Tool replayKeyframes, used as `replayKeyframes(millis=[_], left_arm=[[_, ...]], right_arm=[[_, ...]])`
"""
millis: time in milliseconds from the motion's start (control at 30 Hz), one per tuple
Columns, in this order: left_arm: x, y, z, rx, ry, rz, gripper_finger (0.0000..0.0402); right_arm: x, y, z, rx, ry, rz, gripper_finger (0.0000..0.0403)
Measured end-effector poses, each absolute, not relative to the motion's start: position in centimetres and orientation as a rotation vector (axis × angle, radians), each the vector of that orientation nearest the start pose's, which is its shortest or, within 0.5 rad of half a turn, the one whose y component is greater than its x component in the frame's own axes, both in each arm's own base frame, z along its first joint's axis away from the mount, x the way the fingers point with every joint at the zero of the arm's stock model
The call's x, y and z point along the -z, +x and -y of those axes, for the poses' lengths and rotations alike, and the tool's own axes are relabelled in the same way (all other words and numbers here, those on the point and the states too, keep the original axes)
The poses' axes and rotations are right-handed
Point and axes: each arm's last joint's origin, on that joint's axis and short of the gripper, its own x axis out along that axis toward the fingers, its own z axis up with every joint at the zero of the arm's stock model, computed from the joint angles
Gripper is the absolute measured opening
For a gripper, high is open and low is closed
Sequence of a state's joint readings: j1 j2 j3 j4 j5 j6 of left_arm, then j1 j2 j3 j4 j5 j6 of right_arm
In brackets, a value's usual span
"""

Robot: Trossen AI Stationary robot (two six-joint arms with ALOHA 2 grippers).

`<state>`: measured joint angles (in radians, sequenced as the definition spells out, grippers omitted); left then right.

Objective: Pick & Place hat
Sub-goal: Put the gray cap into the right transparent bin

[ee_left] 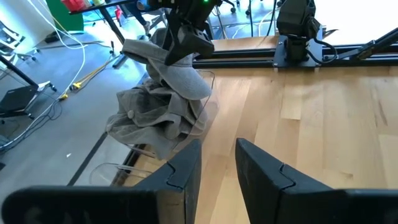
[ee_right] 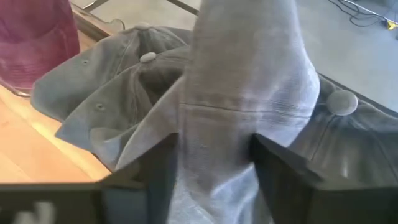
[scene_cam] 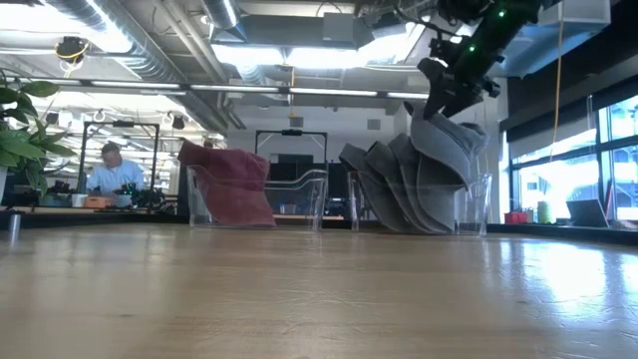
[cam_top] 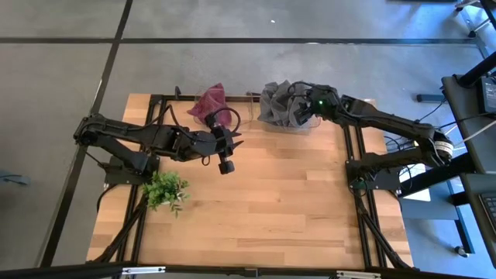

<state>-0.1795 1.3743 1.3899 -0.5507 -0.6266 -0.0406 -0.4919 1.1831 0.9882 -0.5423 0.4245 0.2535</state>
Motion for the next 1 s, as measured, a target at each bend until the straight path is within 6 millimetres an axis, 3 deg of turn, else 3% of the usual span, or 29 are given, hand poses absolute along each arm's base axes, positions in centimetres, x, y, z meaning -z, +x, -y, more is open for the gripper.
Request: replayKeyframes(millis=[300, 433, 633, 733, 833, 1000], left_arm=[[-38.0, 28.9, 3.5, -0.446, 0.174, -0.488, 0.0095], [-38.0, 28.9, 3.5, -0.447, 0.174, -0.488, 0.0095], [-38.0, 28.9, 3.5, -0.447, 0.173, -0.488, 0.0095], [-38.0, 28.9, 3.5, -0.447, 0.173, -0.487, 0.0095], [-38.0, 28.9, 3.5, -0.447, 0.173, -0.487, 0.0095], [-38.0, 28.9, 3.5, -0.448, 0.171, -0.487, 0.0095]], right_arm=[[-29.6, 20.8, 12.4, 0.9, 0.158, -0.701, 0.0017], [-30.0, 20.4, 12.2, 0.864, 0.076, -0.751, 0.0012], [-31.7, 20.0, 11.0, 0.825, -0.237, -0.864, 0.0006], [-31.9, 20.1, 10.6, 0.822, -0.255, -0.841, 0.0006], [-31.1, 20.5, 10.3, 0.84, -0.269, -0.823, 0.0006], [-27.9, 20.7, 9.5, 0.841, -0.266, -0.849, 0.0006]])
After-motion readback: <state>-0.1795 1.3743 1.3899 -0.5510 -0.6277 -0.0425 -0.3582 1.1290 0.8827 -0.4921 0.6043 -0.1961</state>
